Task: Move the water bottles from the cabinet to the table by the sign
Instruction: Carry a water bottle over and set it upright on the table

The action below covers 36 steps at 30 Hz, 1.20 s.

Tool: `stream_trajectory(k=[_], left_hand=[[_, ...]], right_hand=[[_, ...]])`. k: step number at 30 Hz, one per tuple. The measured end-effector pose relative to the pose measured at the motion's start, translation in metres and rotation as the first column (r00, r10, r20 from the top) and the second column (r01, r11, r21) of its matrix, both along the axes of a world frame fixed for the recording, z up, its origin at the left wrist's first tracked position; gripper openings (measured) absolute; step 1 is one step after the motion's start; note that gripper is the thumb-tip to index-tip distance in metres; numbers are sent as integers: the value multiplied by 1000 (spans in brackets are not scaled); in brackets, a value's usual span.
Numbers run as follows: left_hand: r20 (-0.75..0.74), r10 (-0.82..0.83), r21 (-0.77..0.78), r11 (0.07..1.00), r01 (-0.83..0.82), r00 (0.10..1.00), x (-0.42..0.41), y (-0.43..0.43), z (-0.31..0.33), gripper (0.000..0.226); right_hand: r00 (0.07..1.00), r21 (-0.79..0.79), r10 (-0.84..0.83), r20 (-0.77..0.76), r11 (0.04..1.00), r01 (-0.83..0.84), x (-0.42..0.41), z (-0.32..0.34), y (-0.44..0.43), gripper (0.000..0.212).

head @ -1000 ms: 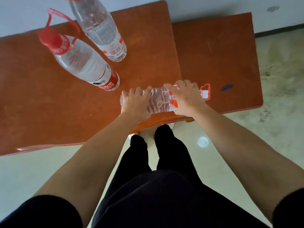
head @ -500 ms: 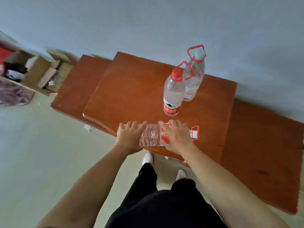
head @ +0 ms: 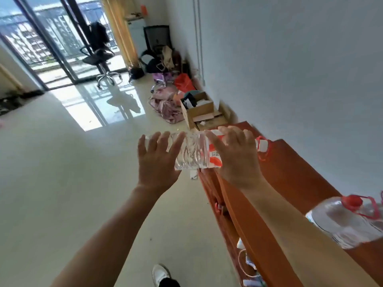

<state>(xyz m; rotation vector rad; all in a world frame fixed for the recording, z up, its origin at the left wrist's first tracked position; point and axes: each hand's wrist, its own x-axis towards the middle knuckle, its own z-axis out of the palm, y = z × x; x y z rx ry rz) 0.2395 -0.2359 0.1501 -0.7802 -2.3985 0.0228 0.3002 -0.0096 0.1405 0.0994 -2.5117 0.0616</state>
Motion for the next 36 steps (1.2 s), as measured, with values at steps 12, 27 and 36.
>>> stream_trajectory(k=[12, 27, 36], left_hand=[[-381, 478, 155, 877, -455, 791, -31, -348, 126, 96], [-349, 783, 215, 601, -770, 514, -82, -681, 132, 97], [-380, 831, 166, 493, -854, 406, -226, -876, 131, 105]], right_hand=[[834, 88, 433, -341, 898, -430, -144, 136, -348, 94], [550, 88, 718, -427, 638, -765, -288, 145, -733, 87], [448, 55, 785, -428, 517, -854, -457, 134, -951, 89]])
